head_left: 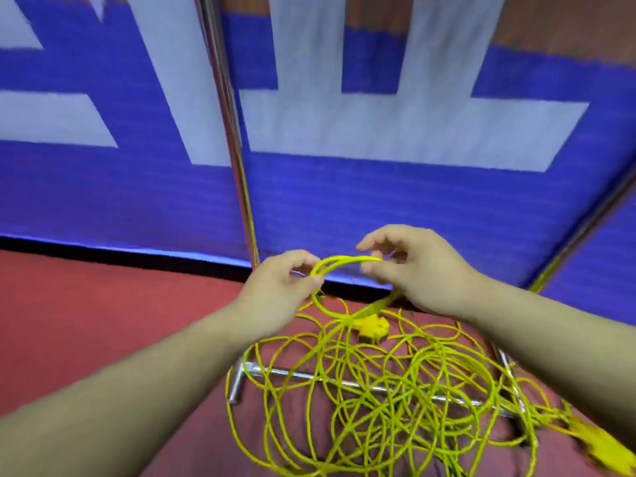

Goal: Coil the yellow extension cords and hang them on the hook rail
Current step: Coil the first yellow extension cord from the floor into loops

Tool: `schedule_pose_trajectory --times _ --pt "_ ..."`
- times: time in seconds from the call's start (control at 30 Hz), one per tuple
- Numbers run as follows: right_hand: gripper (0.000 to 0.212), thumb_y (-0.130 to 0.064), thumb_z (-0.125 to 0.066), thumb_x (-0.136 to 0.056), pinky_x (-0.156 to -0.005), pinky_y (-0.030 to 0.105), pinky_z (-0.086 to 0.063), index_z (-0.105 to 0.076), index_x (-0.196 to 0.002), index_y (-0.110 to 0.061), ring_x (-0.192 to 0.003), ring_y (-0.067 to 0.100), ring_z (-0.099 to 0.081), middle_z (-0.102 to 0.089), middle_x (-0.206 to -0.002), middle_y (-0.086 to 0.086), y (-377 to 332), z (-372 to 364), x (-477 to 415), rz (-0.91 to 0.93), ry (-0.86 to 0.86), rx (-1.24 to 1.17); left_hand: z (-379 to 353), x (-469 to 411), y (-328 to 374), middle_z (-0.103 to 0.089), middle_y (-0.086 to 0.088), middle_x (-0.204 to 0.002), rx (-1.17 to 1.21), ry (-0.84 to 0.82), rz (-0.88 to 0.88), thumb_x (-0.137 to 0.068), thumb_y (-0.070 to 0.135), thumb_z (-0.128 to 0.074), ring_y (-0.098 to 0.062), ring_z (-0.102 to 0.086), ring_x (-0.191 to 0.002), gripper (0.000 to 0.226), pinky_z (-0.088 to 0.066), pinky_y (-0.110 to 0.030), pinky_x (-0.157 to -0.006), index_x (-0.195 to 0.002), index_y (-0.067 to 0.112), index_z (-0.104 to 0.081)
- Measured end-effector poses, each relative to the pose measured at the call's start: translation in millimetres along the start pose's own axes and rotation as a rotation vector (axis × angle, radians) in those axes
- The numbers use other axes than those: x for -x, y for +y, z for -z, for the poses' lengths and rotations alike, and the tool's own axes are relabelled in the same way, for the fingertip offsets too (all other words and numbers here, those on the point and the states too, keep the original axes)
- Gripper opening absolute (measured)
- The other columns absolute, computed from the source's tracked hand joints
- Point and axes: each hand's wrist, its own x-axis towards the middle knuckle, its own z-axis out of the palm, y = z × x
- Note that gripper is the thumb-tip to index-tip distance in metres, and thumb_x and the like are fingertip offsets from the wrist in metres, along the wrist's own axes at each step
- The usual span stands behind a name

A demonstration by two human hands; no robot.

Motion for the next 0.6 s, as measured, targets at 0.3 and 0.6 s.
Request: schedule_pose_trajectory --times 0.3,0.6 --pt "0.016 -0.005 -0.073 -0.086 -0.070 0.045 -0.058 -0.071 -0.091 -0.019 -0.069 0.023 -0.073 -0.071 -0.081 0.009 -140 81 124 0.085 0.196 -0.324 47 129 169 -0.073 -0.004 -0.077 0.212 0.165 -0.151 -0.092 0.007 -0.069 -0.011 -0.069 -0.071 0.012 -0.057 -0.027 -0.074 -0.094 0.018 -0.075" --pt "0.017 -0.004 -0.069 -0.089 -0.055 0.032 -0.057 -0.072 -0.098 -0.018 -0.058 0.018 -0.069 -0.067 -0.070 0.001 -142 56 168 -0.011 0.163 -0.423 31 172 166 -0.078 -0.005 -0.088 0.401 0.324 0.058 -0.075 0.020 -0.086 -0.018 -0.074 -0.083 0.014 -0.053 -0.034 -0.083 -0.087 0.021 -0.079"
